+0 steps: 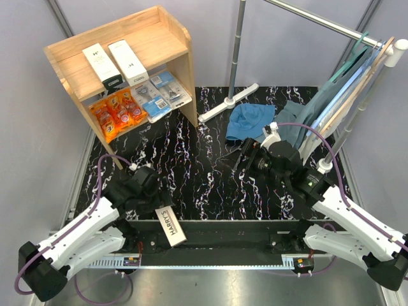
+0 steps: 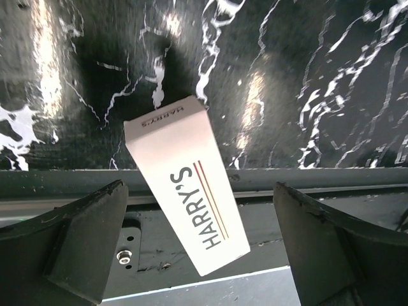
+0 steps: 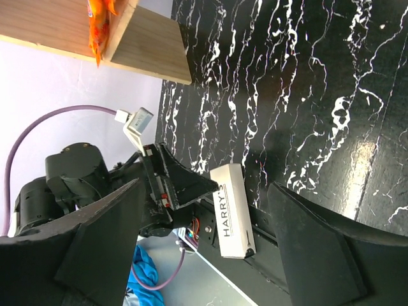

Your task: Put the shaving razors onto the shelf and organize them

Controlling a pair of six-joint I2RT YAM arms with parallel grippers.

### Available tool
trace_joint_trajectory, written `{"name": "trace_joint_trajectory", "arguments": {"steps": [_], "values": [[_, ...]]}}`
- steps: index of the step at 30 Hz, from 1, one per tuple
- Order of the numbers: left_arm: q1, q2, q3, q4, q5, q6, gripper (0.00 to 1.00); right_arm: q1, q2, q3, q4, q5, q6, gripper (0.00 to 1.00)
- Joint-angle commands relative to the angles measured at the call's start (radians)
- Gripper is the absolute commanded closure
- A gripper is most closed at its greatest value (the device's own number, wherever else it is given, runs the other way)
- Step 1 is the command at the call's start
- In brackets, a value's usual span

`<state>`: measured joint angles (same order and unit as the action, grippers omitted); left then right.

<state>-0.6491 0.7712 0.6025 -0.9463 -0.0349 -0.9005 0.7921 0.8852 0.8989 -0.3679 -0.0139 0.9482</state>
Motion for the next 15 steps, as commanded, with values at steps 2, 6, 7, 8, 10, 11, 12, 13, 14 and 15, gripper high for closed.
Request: {"name": "trace_joint_trajectory", "arguments": {"steps": [2,6,7,8,10,11,12,13,14,15], "values": [[-0.041,0.026,-0.027,0.043,0.004,-0.057,0.01,0.004,-0.015,-0.011,0.012,-0.014,0.012,0.12],[-0.079,0.053,-0.056,0.067,0.0,-0.081,0.01,0.004,-0.032,-0.041,0.017,-0.021,0.024,0.12],[-0.086,0.063,-0.063,0.076,0.001,-0.09,0.01,0.004,-0.035,-0.044,0.017,-0.021,0.026,0.12],[-0.092,0.071,-0.067,0.093,0.001,-0.097,0.01,0.004,-0.037,-0.049,0.018,-0.024,0.027,0.12],[-0.107,0.092,-0.081,0.109,0.001,-0.106,0.02,0.004,-0.043,-0.058,0.021,-0.027,0.031,0.12],[-0.112,0.1,-0.086,0.125,0.001,-0.109,0.03,0.004,-0.045,-0.061,0.02,-0.027,0.032,0.12],[-0.116,0.114,-0.098,0.133,0.0,-0.109,0.04,0.004,-0.048,-0.067,0.024,-0.029,0.037,0.11],[-0.116,0.122,-0.104,0.153,0.0,-0.112,0.04,0.004,-0.051,-0.071,0.027,-0.032,0.035,0.11],[-0.116,0.128,-0.116,0.161,0.0,-0.11,0.05,0.004,-0.054,-0.074,0.027,-0.032,0.037,0.11],[-0.118,0.144,-0.121,0.17,-0.002,-0.11,0.06,0.004,-0.052,-0.077,0.03,-0.035,0.038,0.1]]}}
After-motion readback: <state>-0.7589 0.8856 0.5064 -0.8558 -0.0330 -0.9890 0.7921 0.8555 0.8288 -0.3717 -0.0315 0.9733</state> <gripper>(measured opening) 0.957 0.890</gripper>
